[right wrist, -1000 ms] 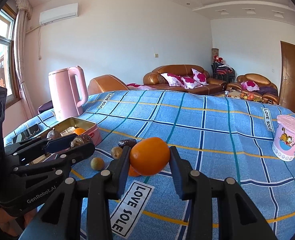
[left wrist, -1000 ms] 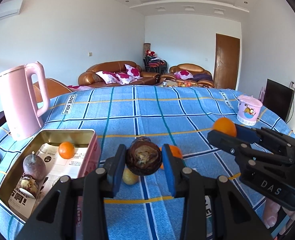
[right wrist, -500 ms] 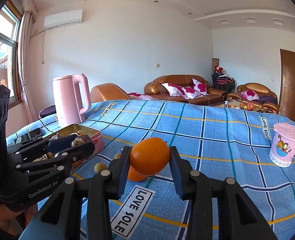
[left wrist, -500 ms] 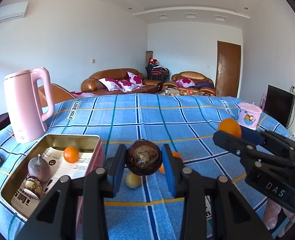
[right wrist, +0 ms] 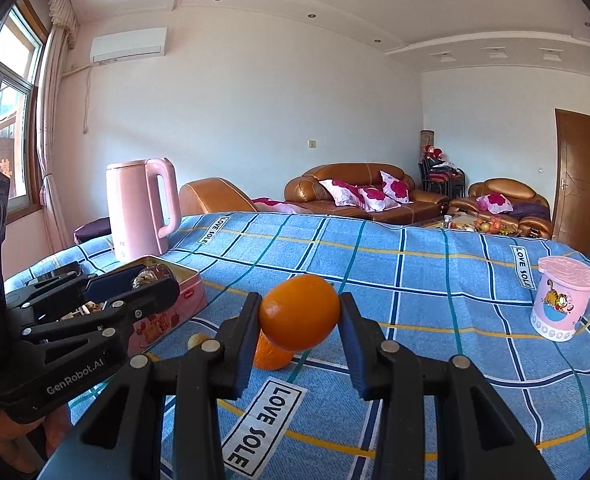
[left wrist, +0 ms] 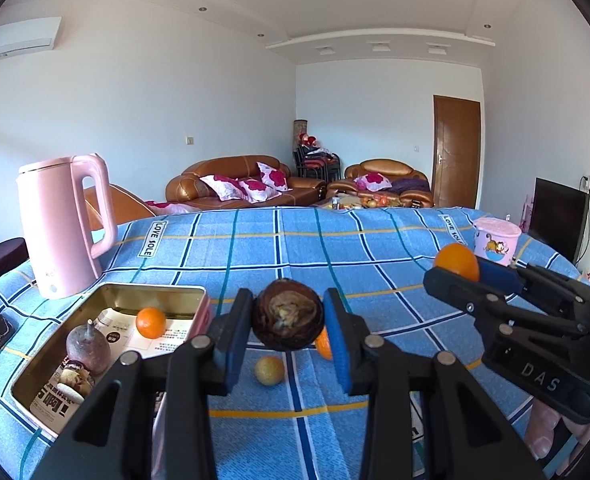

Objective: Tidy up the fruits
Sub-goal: 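Lift the brown fruit with the left tool while the right tool carries the orange toward the tin, then lower the brown fruit into the tin and open the left tool while the right tool releases the orange there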

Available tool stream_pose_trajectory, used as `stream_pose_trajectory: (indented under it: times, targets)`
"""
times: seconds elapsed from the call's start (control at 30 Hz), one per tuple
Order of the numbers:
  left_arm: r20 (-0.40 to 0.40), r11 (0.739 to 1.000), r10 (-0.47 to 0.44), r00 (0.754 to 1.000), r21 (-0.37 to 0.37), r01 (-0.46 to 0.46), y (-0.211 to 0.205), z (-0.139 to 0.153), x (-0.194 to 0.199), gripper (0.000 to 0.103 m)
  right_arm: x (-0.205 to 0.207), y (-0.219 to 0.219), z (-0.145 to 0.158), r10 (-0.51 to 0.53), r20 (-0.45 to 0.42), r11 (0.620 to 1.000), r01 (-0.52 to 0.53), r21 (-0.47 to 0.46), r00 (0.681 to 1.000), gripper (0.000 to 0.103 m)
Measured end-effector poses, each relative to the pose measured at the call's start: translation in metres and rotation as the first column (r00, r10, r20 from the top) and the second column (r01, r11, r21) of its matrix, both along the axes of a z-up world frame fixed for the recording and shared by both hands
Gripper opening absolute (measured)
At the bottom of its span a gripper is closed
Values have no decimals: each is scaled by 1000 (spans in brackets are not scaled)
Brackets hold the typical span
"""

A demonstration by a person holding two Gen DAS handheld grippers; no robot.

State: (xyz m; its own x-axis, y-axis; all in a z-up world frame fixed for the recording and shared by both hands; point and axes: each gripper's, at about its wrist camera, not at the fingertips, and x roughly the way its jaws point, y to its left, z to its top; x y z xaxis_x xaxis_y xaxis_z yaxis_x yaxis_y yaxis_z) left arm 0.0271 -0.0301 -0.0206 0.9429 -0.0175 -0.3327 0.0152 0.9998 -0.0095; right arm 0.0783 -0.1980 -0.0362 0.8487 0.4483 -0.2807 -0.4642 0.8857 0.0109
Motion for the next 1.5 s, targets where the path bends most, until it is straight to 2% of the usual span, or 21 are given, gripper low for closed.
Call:
stream_pose_trajectory:
  times: [0.3,0.57,1.03,1.5]
  targets:
    - [-6,1000,13,1000,-18,-13,17,6,-8,37,1,7,-1,9,-20,1000,-9,-7,1000,40]
    - [-28,996,87,996,-23,-88,51,7,-11,37,-3,45,-3,74,-29,996,-75,-56,997,40]
    - [-73,981,188,979,-25,-190,103,0,-17,37,-2,94,-6,172,-65,981,-177,-81,983,40]
    - [-121,968,246,962,-14,-250,131,-6,-13,37,1,136,9,240,-66,961,-246,-122,969,40]
